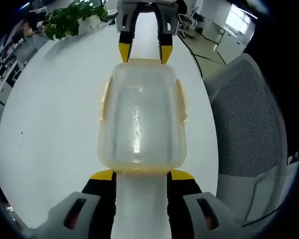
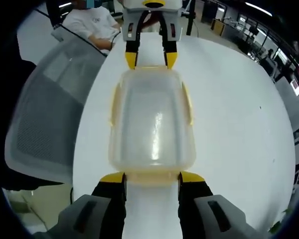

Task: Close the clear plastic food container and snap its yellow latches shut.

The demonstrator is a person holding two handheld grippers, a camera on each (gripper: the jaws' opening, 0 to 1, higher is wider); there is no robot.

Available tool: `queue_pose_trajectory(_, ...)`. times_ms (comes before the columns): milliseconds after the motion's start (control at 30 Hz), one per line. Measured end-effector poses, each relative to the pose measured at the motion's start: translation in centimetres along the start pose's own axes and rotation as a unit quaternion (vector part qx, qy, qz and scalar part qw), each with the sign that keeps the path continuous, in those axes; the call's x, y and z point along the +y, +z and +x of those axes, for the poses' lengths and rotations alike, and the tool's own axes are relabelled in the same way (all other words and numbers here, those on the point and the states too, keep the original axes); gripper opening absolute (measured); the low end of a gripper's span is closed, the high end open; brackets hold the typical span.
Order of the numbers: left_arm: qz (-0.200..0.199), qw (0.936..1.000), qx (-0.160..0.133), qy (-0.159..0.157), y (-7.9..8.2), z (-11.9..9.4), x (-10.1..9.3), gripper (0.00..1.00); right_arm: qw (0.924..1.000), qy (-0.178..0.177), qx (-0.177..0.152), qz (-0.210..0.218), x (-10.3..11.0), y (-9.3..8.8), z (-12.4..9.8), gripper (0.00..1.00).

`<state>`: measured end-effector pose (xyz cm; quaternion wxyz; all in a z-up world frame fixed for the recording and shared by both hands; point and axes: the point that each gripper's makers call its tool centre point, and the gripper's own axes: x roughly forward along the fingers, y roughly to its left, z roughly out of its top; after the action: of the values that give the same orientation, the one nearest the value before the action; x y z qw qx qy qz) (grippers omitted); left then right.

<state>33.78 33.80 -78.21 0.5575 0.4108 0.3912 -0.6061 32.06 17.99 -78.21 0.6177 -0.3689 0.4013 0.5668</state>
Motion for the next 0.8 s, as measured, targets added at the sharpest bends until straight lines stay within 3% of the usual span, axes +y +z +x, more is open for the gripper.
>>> queue_pose_trajectory(400,0.002,0.9999,0.005,0.014,-0.2,0.1,0.0,0.4,0.9998,-0.009,-0.014,-0.008,-0.1,0.0,-0.1,0.41)
queue_pose_trajectory(500,-0.001,0.9998,0.002,0.018,-0.2,0.1,0.1,0.41,0.9996,-0.018,0.003,-0.019,0.0,-1.0,0.1,0.42)
queue_pose_trajectory(800,-0.006,0.9997,0.002,0.024,-0.2,0.1,0.0,0.4,0.9993,-0.019,-0.016,0.027,0.1,-1.0,-0.3,0.42)
